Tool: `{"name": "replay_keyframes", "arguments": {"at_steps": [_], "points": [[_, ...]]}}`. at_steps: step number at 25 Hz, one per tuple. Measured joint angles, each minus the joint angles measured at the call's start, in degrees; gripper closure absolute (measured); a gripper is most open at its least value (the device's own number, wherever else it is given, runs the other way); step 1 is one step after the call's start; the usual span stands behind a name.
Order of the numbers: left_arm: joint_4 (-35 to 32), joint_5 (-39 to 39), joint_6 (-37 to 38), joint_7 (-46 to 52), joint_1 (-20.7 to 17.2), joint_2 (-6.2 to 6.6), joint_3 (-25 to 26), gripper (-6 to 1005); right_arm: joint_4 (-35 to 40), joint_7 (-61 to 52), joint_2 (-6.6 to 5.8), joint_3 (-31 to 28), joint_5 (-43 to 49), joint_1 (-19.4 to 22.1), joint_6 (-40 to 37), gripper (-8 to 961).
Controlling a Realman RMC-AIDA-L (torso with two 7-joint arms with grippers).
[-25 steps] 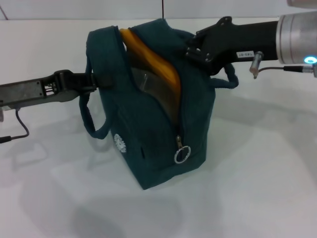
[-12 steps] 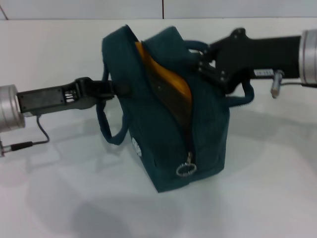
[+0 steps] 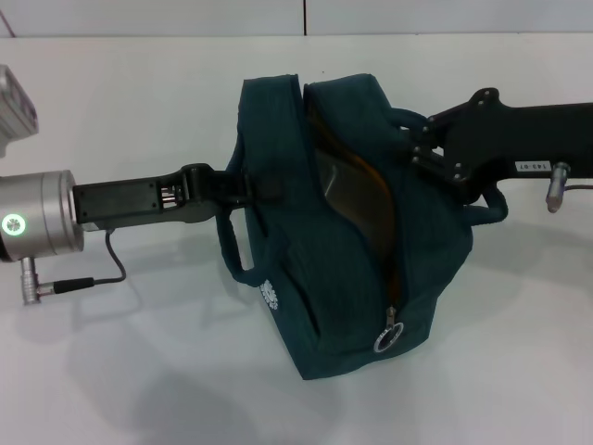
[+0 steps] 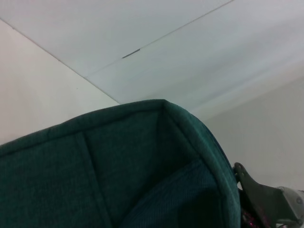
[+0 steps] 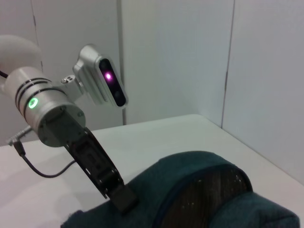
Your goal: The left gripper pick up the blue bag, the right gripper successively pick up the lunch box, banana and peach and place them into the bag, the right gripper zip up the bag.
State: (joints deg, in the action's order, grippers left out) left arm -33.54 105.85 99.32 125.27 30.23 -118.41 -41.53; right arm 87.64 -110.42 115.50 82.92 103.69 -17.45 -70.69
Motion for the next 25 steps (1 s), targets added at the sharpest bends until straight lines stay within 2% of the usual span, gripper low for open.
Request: {"name": "replay_keyframes", "arguments": {"at_steps": [8, 17, 24, 25], "points": [[0.2, 0.1, 0.0, -0.1, -0.1, -0.13, 0.0, 957, -2.7, 2.6, -0.03, -1.4, -1.0, -0.4, -0.9, 850], [0.2, 0.1, -0.3, -0.3, -0.7, -0.31, 0.0, 956, -3.2, 4.0, -0.01, -8.4, -4.9, -0.2, -6.7, 812], [0.3, 0.1, -0.8, -0.4, -1.3, -0.61, 0.1, 956, -8.1, 7.8, -0.02, -14.7, -13.1, -0.1, -10.8, 501], [0.3, 0.1, -0.8, -0.4, -1.3, -0.63, 0.2, 956, -10.8, 9.9, -0.06, -18.8, -15.5, -0.4, -14.5, 455]]}}
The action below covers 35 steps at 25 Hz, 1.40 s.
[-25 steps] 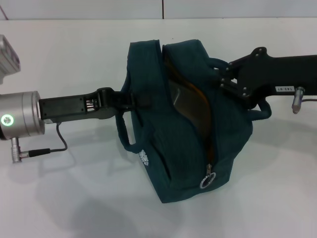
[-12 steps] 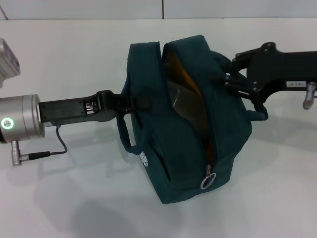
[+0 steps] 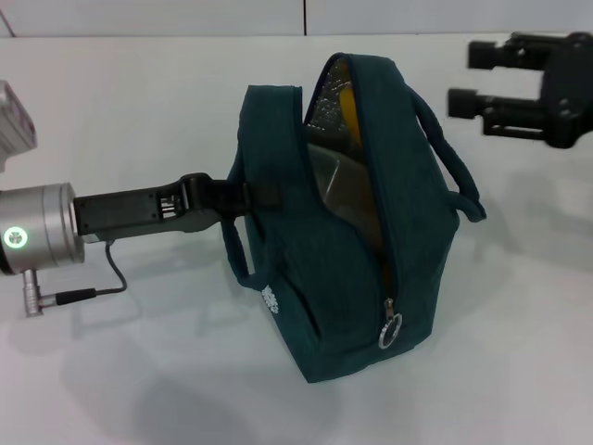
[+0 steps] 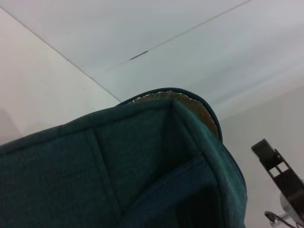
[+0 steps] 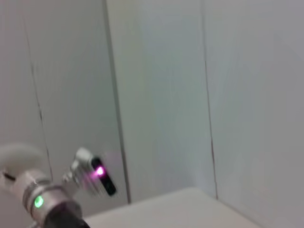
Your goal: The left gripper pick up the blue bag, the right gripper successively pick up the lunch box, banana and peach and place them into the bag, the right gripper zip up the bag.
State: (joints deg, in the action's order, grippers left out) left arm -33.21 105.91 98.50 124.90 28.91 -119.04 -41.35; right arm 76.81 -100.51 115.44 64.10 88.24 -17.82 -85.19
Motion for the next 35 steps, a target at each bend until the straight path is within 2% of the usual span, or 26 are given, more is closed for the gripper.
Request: {"name": "replay_keyframes", "arguments": {"at_steps": [2, 8, 16, 20, 27, 35], "points": [[0.0, 0.0, 0.0, 0.0, 0.0, -0.06, 0.1, 956, -1.3, 1.6, -0.05, -2.4, -0.6, 0.0, -3.1, 362], [0.0, -0.1, -0.1, 0.0, 0.1, -0.18, 0.1, 956, -3.2, 12.2, -0.51, -4.8, 1.9, 1.0, -16.5, 302], [0.0, -0.3, -0.2, 0.0, 0.3, -0.24, 0.0, 956, -8.1, 20.3, -0.36, -4.1, 12.7, 1.0, -26.1, 303], [0.0, -0.4, -0.2, 0.0, 0.5, -0.23, 0.1, 956, -14.9, 22.8, -0.09, -3.2, 16.6, -0.6, -24.0, 303], [0.0, -0.4, -0.3, 0.0, 0.7, -0.22, -0.2, 956, -28.7, 27.9, 0.31, 1.7, 15.6, -4.7, -16.8, 304], [0.0, -0.4, -0.8, -0.1, 0.8, -0.29, -0.1, 955, -31.0, 29.6, 0.4, 6.1, 11.2, -5.3, -12.2, 304]]}}
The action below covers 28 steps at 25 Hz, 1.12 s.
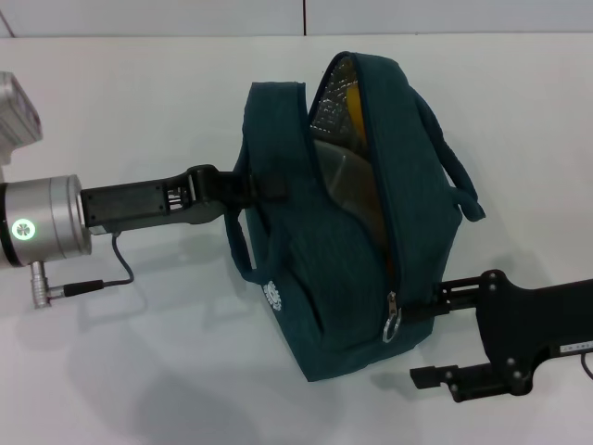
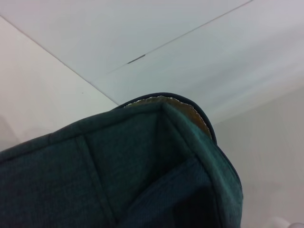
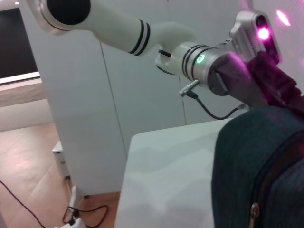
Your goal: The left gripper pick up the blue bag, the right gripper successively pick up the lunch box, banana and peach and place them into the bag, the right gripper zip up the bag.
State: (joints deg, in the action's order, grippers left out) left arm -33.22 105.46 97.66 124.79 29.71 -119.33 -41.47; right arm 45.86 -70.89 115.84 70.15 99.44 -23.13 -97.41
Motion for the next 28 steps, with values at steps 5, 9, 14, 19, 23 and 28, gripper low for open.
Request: {"name": "replay_keyframes", "arguments": {"at_steps": [5, 9, 14, 19, 23, 28], "points": [[0.0, 0.0, 0.0, -0.5, 0.0, -0.02, 0.0, 955, 0.0, 0.0, 0.0, 1.9, -0.8, -0.1, 2.3, 305], [0.0, 0.0, 0.0, -0.5, 0.0, -0.03, 0.0, 955, -0.3, 0.0, 0.01, 2.3, -1.9, -0.2, 3.1, 305], [0.0, 0.0, 0.0, -0.5, 0.0, -0.03, 0.0, 955, -0.5, 0.2, 0.07, 5.3, -4.3, -0.8, 3.4, 305], [0.0, 0.0, 0.0, -0.9, -0.1, -0.02, 0.1, 955, -0.3, 0.6, 0.09, 9.9, -6.3, -1.4, 4.6, 306], [0.0, 0.0, 0.0, -1.0, -0.4, -0.02, 0.1, 955, -0.5, 0.6, -0.01, 9.8, -6.6, -1.2, 4.9, 306], [0.0, 0.0, 0.0, -1.0, -0.8, 0.04, 0.2, 955, -0.1, 0.2, -0.33, 7.6, -6.6, -0.6, 4.4, 307]]}}
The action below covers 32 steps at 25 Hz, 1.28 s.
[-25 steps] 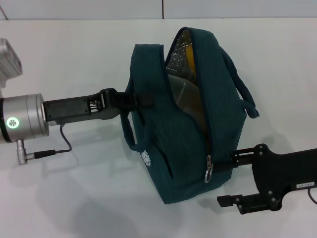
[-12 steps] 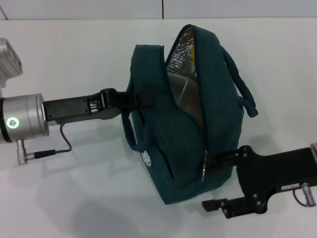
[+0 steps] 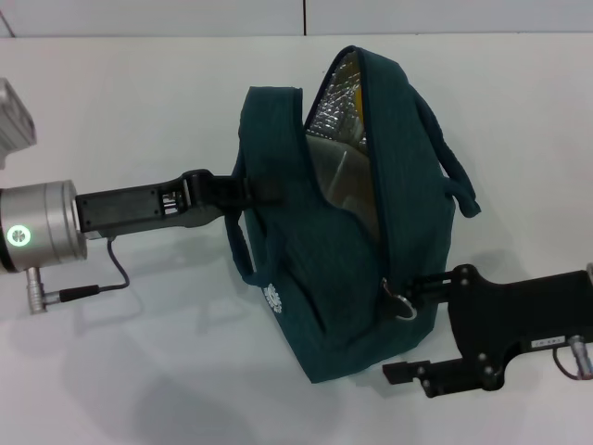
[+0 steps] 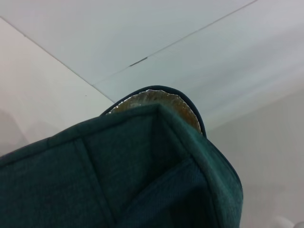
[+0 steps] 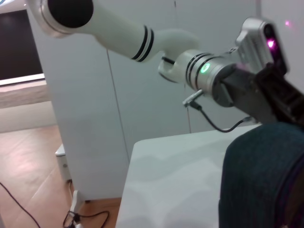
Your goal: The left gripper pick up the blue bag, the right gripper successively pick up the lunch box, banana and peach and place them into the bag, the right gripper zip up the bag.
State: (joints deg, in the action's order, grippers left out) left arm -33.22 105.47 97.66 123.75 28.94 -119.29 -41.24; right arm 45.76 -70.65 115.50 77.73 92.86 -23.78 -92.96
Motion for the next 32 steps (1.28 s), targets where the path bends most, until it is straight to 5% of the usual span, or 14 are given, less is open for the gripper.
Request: {"name": "replay_keyframes", "arguments": {"at_steps": [29, 32], "points": [[0.0, -0.1, 0.0, 0.0, 0.2, 0.03, 0.2, 954, 0.7, -0.4, -0.29, -5.4, 0.2, 2.0, -1.6, 326], [0.0, -0.1, 0.0, 0.0, 0.0, 0.03, 0.2, 954, 0.7, -0.1, -0.63, -5.6, 0.2, 2.0, -3.6, 392]]}}
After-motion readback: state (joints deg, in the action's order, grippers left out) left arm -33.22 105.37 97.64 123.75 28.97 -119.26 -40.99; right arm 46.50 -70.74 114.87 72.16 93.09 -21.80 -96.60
